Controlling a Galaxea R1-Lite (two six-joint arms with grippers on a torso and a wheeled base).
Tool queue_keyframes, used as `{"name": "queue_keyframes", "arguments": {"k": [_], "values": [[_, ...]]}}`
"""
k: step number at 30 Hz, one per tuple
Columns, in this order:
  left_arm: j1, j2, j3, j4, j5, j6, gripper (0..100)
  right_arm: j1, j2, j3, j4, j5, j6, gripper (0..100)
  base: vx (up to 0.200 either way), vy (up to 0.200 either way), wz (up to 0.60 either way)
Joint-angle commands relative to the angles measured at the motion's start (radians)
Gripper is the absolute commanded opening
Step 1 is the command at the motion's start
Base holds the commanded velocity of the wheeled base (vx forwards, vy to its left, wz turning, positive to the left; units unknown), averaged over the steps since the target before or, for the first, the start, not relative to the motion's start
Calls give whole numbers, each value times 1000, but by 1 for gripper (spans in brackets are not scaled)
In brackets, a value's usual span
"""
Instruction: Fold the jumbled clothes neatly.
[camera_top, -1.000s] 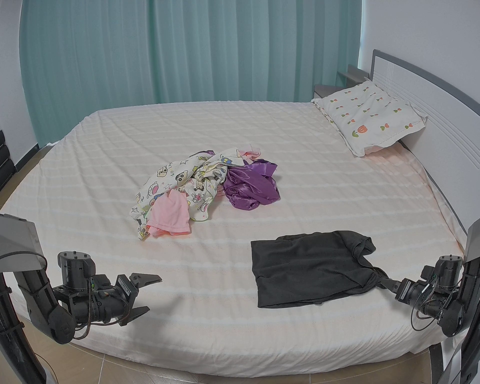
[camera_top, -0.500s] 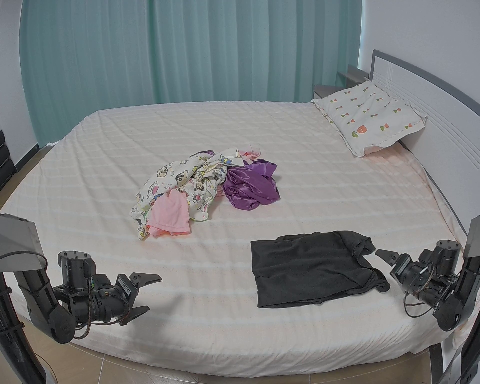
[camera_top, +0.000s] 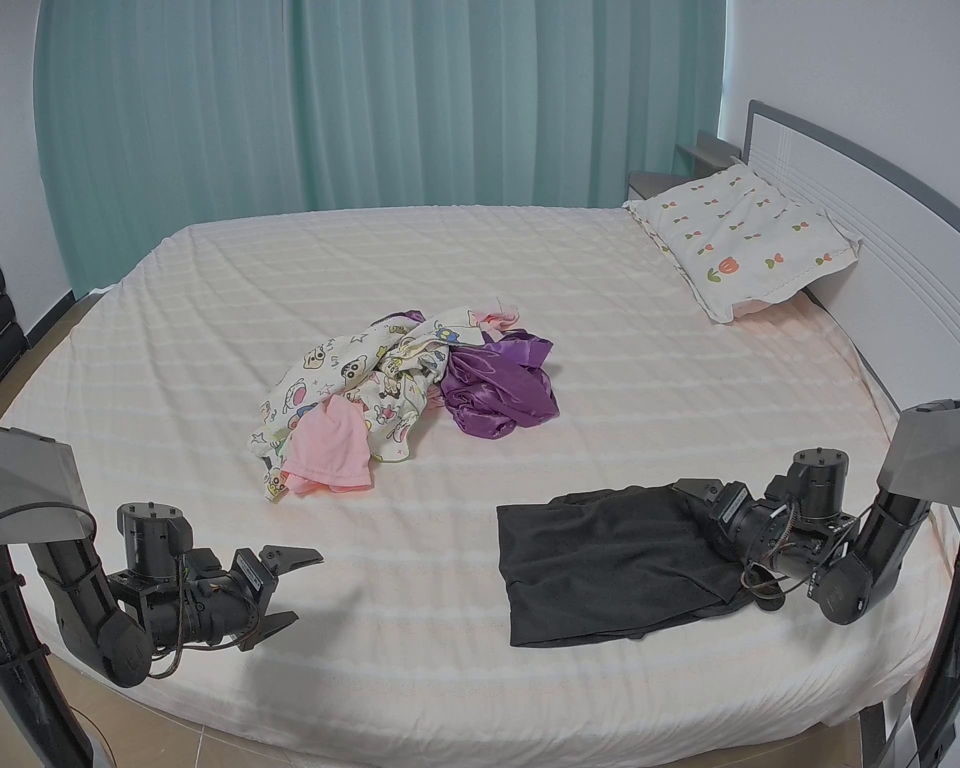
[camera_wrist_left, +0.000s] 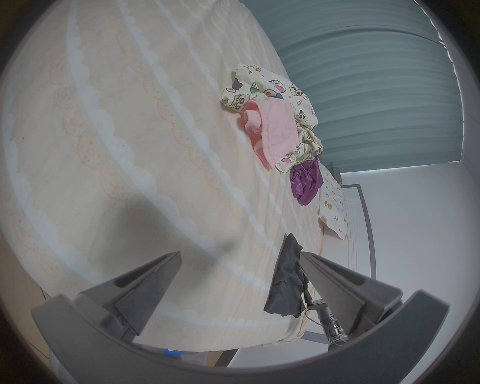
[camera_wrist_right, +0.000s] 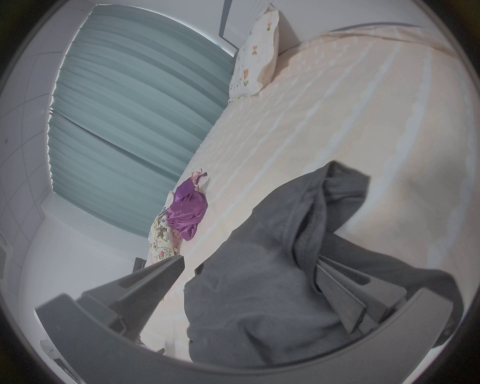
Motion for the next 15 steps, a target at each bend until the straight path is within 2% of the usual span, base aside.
{"name": "queue_keyframes", "arguments": {"k": [1, 9, 12, 15], "values": [[0, 4, -1, 0, 1, -1, 100, 42, 52, -95, 48, 0, 39, 100, 0, 0, 0], [0, 4, -3, 0, 1, 0, 100, 42, 68, -114, 46, -50, 38, 100, 0, 0, 0], [0, 5, -3, 0, 1, 0, 100, 8, 82, -146, 42, -92, 36, 100, 0, 0, 0], [0, 5, -3, 0, 1, 0, 100, -15, 97, -172, 38, -100, 38, 100, 0, 0, 0]]}}
